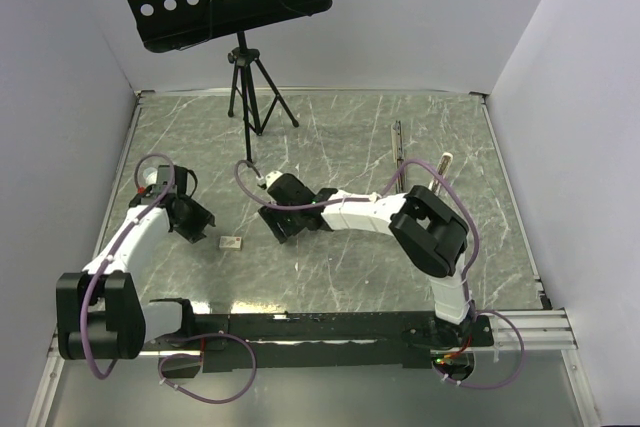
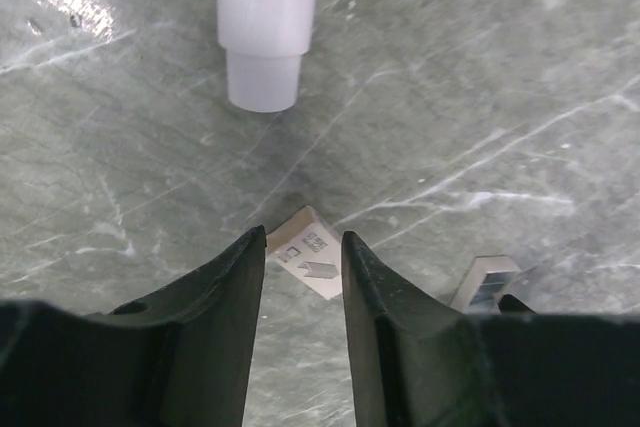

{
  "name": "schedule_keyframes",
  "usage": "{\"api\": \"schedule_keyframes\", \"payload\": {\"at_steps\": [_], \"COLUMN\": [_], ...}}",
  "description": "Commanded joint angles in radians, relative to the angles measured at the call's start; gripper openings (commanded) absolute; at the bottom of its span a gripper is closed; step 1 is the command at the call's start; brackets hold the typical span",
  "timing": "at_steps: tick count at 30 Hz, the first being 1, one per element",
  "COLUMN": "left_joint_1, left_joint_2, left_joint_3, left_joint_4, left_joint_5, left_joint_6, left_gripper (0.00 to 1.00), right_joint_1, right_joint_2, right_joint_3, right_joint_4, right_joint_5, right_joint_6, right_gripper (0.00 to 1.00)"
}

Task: Unload the staples from the stapler

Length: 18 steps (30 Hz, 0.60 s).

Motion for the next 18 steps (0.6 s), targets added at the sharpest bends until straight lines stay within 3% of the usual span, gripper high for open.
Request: {"api": "schedule_keyframes", "payload": {"at_steps": [1,11,18], "left_joint_1": [0.004,0.027,0.027], "left_joint_2": [0.026,-0.005,-0.018], "left_joint_3": [-0.002,-0.049,-0.067], "left_joint_4": [-0.032,0.022,0.042], "left_joint_5": [0.017,0.063,0.086], "left_joint_6": [-0.013,-0.003,0.000], "left_gripper": [0.40,0.38,0.37], "right_joint_1": [0.014,0.043,0.049], "right_joint_2": [-0.028,-0.015,-0.036], "right_joint_3": [-0.015,-0.015,-0.058], "right_joint_4": [0.035,0.027,0.095], "right_joint_5": [0.078,0.152,0.120], "right_joint_6": [-0.013,-0.013,-0.036], "right_gripper": [0.68,0.61,0.54]}}
